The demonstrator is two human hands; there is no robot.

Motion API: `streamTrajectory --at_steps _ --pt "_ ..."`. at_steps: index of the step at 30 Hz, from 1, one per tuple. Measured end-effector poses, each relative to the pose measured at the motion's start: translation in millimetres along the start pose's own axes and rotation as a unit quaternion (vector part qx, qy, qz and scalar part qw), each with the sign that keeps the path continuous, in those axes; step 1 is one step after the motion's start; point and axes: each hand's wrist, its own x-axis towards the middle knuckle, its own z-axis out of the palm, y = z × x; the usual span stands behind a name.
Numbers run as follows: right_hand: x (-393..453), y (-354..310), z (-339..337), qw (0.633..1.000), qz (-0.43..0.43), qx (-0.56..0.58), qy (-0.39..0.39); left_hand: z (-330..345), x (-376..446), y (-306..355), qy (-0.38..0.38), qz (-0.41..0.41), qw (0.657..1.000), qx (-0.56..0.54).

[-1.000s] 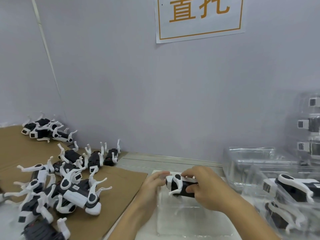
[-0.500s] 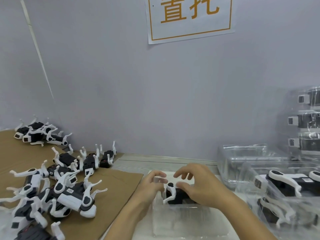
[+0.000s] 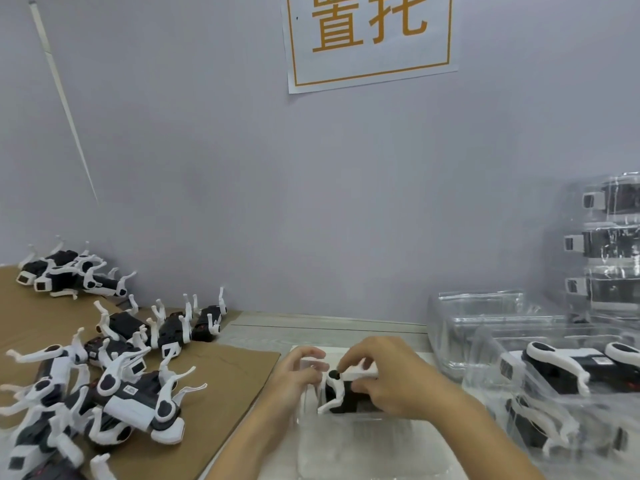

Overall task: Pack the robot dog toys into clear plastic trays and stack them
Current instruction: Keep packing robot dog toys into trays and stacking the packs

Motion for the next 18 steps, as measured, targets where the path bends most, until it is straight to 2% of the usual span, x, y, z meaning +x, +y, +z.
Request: streamTrajectory --at_steps 4,11,13,15,18 --pt "-5.3 12.1 -22.7 0.988 0.123 -0.092 -0.001 -1.3 -0.8 1.1 0.007 0.003 1.000 0.015" --pt "-7.3 -1.2 -13.1 0.976 0.143 -0.155 0.050 -0.8 -7.9 6.6 0.016 0.008 0.999 0.029" --pt "-7.3 -0.6 -13.7 0.975 0.142 -0.162 0.050 -0.2 -13.9 12.1 0.005 0.026 0.997 0.073" --pt "-7.9 -1.5 -13.8 0.973 0.144 -0.171 0.051 -0.8 -17.4 19.8 0.018 0.080 0.986 0.146" --pt "-7.9 -2.1 -13.9 0.973 0.144 -0.172 0.048 2.3 -20.7 36.0 0.055 0.197 0.928 0.311"
